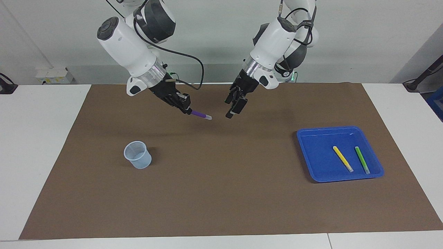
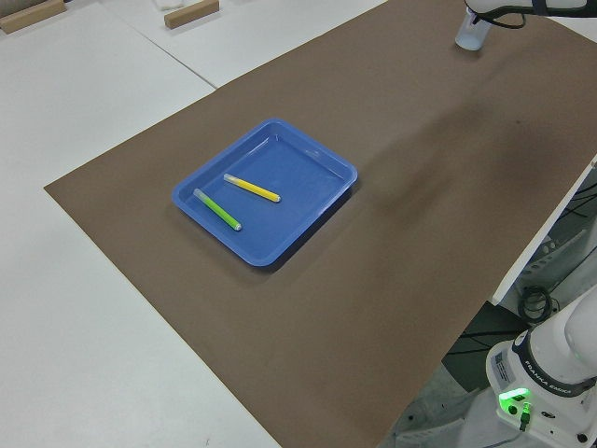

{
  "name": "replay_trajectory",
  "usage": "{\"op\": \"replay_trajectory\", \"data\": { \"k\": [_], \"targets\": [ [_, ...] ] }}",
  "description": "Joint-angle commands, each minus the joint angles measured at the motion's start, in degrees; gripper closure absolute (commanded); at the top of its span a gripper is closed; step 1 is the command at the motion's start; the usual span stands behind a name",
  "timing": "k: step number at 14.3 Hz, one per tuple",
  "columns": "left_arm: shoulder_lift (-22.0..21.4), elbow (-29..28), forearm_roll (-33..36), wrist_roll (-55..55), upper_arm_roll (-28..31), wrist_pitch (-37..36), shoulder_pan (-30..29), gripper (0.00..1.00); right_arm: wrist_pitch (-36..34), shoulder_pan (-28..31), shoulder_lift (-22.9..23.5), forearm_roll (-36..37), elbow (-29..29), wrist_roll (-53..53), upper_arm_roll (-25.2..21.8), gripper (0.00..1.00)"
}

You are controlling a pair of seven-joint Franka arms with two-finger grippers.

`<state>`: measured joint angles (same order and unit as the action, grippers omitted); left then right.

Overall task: Right arm passes pens to left for tray arrangement
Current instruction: 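Carry the purple pen toward the left gripper while the left gripper approaches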

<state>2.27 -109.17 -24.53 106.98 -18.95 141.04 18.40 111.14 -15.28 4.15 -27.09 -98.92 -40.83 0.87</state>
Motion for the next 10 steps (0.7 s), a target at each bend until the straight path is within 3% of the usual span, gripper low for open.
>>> {"op": "replay_trajectory", "data": {
  "k": [1,4,8,10],
  "targets": [
    [0.19,-1.13,-1.57,8.13,0.67,5.03,2.69,0.00,3.73,-2.73,-2.13,-1.65,-3.91,-3.89,-0.08,0.94],
    [-0.07,-2.53,-1.57,16.22,0.76,6.86,4.26,0.00,4.79,-4.84,-2.22,-1.65,-4.70,-6.10,-0.08,0.94],
    [-1.12,-6.75,-1.57,16.51,0.76,8.81,3.84,0.00,4.79,-5.20,-2.22,-1.65,-4.88,-6.28,-0.08,0.94],
    [-2.00,-8.59,-1.57,16.42,0.76,8.29,3.66,0.05,4.79,-5.11,-2.22,-1.65,-4.97,-6.28,-0.08,0.94]
  ]
}}
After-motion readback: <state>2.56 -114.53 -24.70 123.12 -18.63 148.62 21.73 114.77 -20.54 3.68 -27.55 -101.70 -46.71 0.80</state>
